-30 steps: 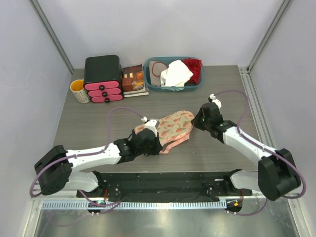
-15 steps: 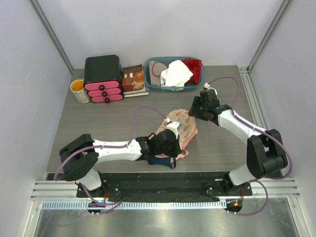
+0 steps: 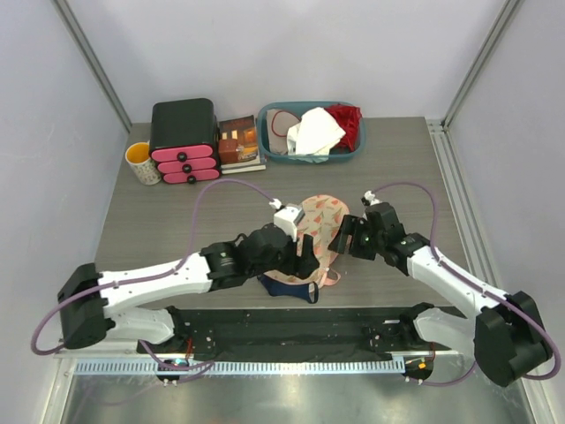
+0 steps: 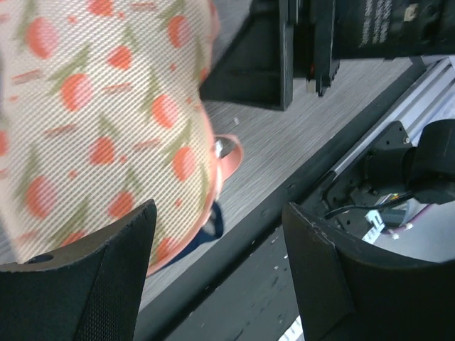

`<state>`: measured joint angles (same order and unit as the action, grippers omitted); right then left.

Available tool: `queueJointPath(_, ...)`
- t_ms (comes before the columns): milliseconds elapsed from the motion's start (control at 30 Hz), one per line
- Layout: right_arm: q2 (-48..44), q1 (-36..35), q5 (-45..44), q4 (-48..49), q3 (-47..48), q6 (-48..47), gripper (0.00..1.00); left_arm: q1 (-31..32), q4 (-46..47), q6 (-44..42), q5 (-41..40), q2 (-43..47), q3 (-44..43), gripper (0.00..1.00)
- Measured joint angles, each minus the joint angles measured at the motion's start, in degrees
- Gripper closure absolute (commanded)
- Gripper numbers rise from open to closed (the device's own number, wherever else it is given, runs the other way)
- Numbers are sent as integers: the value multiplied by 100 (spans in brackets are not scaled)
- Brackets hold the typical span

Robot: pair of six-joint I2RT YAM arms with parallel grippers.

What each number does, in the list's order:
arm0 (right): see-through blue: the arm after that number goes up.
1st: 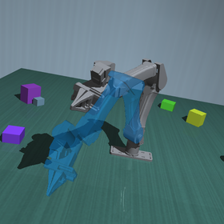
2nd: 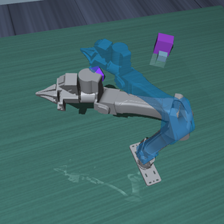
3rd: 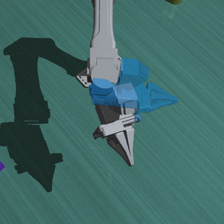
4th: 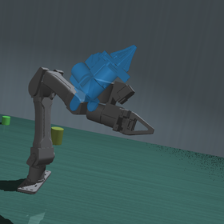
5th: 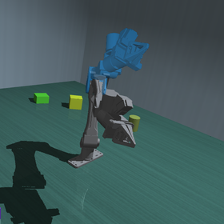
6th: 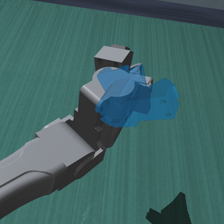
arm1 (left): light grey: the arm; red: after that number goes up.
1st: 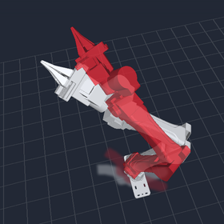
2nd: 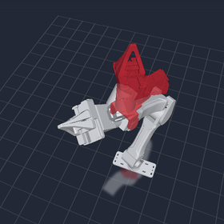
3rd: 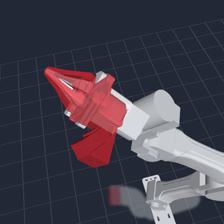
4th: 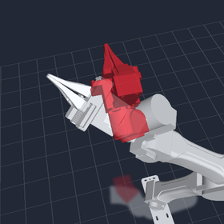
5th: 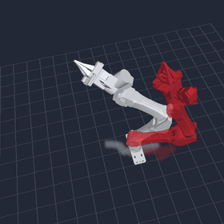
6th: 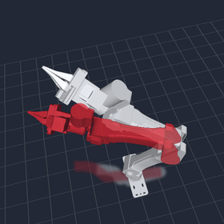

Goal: Place the bra in the laundry bag and zip it closed
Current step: Zip the zipper on the laundry bag.

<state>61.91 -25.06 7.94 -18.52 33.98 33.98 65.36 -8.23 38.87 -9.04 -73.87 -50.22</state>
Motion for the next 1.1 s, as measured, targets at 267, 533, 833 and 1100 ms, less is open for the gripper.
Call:
queueJointPath(267, 887, -22, 896, 1429, -688, 396, 34, -11, -1113, -273, -273, 1069, 647, 36)
queueJointPath(533, 2044, 17, 667, 1624, 494, 7, 50, -11, -1539, -254, -531, 1255, 1008, 31)
queueJointPath(833, 2841, 42, 101, 929, 2214, -710, 30, 492, -1598, -970, -1134, 190, 256, 32)
queueJointPath(1100, 1178, 48, -380, 361, 824, -343, 29, 654, -1388, -1762, -1652, -885, -352, 34)
